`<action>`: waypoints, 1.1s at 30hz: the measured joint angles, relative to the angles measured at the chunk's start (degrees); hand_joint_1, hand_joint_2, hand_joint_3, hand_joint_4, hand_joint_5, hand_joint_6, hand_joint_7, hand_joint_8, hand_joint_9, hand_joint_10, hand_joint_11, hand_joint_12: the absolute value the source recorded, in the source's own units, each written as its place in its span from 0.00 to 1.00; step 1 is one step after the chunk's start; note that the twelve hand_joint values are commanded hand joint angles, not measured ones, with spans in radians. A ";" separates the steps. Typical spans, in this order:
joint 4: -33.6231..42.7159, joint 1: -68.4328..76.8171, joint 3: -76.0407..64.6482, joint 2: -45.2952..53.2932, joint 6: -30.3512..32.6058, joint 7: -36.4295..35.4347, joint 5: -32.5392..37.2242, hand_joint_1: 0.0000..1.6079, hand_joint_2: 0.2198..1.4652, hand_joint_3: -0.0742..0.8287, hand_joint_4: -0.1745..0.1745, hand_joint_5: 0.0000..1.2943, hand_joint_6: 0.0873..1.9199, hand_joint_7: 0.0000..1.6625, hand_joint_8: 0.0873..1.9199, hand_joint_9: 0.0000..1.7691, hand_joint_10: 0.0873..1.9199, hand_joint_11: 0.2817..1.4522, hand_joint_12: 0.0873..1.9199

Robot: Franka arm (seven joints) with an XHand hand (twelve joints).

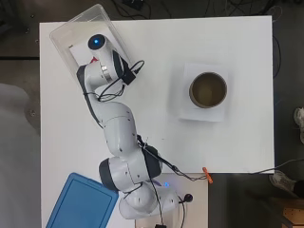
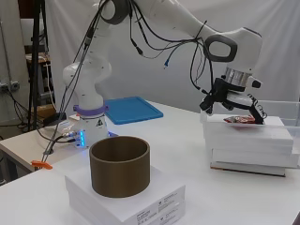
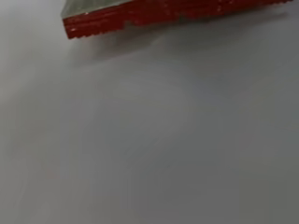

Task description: Teleoperate dual arm-hand system to remove items from a box

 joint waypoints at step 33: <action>-18.05 -11.40 -30.52 -32.75 -12.16 -3.09 4.46 0.59 0.78 0.08 1.00 0.63 0.62 0.43 0.00 0.50 0.00 0.45 0.00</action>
